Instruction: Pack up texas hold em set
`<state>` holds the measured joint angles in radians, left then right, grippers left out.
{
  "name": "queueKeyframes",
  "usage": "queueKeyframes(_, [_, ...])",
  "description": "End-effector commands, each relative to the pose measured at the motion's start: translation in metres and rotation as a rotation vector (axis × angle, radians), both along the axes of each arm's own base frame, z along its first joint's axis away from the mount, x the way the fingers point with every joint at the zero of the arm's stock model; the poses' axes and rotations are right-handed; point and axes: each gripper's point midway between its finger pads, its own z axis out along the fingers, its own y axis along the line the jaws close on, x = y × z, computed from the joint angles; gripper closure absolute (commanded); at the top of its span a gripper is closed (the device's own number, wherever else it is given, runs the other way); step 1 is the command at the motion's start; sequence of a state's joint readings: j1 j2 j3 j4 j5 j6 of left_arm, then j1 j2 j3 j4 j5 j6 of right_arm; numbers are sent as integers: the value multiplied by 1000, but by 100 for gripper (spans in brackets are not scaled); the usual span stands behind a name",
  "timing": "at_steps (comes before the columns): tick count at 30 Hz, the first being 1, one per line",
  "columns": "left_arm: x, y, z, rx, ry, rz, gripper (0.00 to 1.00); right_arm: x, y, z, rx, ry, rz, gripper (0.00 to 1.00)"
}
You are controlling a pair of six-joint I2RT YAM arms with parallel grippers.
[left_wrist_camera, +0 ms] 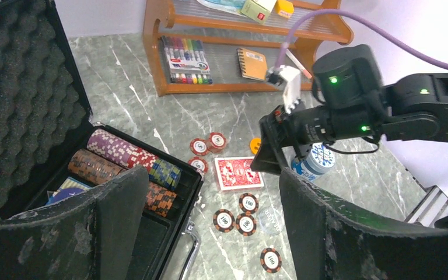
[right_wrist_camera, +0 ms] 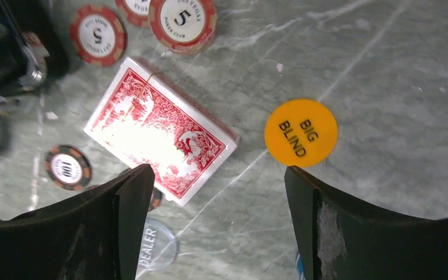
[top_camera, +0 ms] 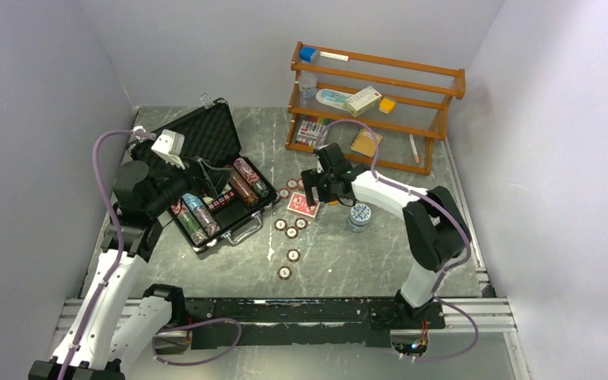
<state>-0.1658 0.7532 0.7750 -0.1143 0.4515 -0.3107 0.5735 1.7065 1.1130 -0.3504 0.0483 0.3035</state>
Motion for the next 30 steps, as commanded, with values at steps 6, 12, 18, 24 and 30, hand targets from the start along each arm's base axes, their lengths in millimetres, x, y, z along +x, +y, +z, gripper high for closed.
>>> queueKeyframes(6, [1,-10,-5,-3,27,-60,15,-7,28,-31,-71,38,518,12])
queueKeyframes(12, [3,-9,-8,8,38,-54,15,-16,34,-48,-72,103,676,14])
queueKeyframes(18, [5,-9,-13,9,56,-52,15,-26,36,-57,-84,163,756,17])
queueKeyframes(24, [8,-10,-16,9,70,-58,15,-36,47,-53,-63,166,795,17])
queueKeyframes(30, [10,-8,-19,14,81,-42,15,-32,45,-55,-84,158,776,18])
